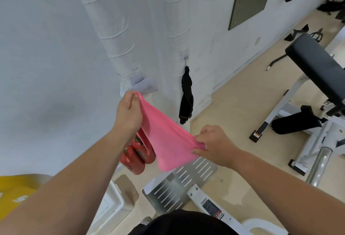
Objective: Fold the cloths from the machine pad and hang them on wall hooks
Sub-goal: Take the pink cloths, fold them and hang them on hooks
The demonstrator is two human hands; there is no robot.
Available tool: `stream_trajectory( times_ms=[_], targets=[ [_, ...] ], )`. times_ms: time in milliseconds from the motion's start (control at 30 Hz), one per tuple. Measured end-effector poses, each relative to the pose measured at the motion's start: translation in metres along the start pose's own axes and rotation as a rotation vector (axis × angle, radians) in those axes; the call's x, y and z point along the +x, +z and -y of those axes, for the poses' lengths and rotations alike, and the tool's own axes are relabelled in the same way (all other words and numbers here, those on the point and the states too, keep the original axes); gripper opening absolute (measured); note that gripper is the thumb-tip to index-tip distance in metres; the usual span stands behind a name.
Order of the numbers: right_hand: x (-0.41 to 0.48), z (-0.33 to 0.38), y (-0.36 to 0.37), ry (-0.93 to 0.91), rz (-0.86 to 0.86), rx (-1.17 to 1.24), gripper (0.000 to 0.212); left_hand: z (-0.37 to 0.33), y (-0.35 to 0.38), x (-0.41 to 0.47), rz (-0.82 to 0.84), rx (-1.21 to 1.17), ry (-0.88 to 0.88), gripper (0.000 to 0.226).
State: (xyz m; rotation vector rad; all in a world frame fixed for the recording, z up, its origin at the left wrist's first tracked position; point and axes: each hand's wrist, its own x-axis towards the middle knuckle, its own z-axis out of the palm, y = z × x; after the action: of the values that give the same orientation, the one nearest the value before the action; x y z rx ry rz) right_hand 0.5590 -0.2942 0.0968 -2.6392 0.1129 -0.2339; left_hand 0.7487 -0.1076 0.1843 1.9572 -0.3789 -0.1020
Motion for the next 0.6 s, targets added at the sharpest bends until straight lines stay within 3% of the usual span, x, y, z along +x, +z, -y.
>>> stream_trajectory(
  times_ms=[133,400,533,600],
  targets=[
    [-0.002,-0.017,-0.013,-0.067,-0.063,-0.181,0.046,0.017,-0.013,0.007,0.050,0.041,0.009,0.023],
    [0.008,-0.009,-0.069,-0.165,-0.243,-0.177,0.029,0.025,-0.021,0.004,0.112,-0.061,-0.117,0.016],
    [0.007,-0.012,-0.098,-0.121,-0.176,-0.115,0.026,0.022,-0.027,0.004,0.188,-0.084,-0.082,0.013],
    [0.005,-0.012,-0.113,0.017,-0.163,0.058,0.013,0.019,-0.030,0.004,0.257,-0.122,-0.070,0.009]
  ],
)
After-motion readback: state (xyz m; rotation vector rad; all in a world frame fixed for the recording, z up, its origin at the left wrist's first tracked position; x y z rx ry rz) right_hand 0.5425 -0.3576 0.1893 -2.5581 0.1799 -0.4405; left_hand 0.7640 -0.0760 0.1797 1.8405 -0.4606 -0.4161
